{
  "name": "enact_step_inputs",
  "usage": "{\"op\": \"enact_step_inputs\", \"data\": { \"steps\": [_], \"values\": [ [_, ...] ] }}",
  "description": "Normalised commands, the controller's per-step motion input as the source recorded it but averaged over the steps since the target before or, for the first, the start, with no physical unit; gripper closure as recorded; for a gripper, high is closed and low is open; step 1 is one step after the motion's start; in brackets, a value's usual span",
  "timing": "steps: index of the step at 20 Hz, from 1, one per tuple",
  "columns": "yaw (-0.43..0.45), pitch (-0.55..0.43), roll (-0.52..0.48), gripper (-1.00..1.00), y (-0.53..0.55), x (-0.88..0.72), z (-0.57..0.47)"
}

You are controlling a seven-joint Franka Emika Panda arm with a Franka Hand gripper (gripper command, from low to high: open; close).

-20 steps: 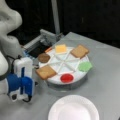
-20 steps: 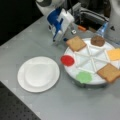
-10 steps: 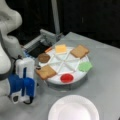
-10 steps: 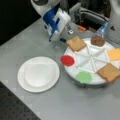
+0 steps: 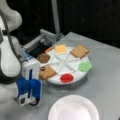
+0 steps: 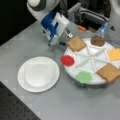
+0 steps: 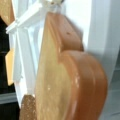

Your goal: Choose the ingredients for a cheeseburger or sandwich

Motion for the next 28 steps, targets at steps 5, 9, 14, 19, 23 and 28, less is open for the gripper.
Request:
{"op": "enact_step_inputs", "data": {
  "steps": [5, 9, 14, 19, 23, 28],
  "values": [
    [0.296, 0.193, 0.249, -1.00, -0.31, 0.17, -0.08],
    [0.194, 0.196, 0.211, -1.00, -0.26, 0.06, -0.03],
    [0.134, 0.149, 0.165, -1.00, -0.14, 0.01, -0.03],
    [-0.013, 0.130, 0.132, -1.00, 0.04, 0.02, -0.03],
    [-0.130, 0.100, 0.101, -1.00, 0.17, 0.03, 0.01],
    [-0.189, 0.043, 0.078, -1.00, 0.23, 0.06, 0.05]
  ]
}}
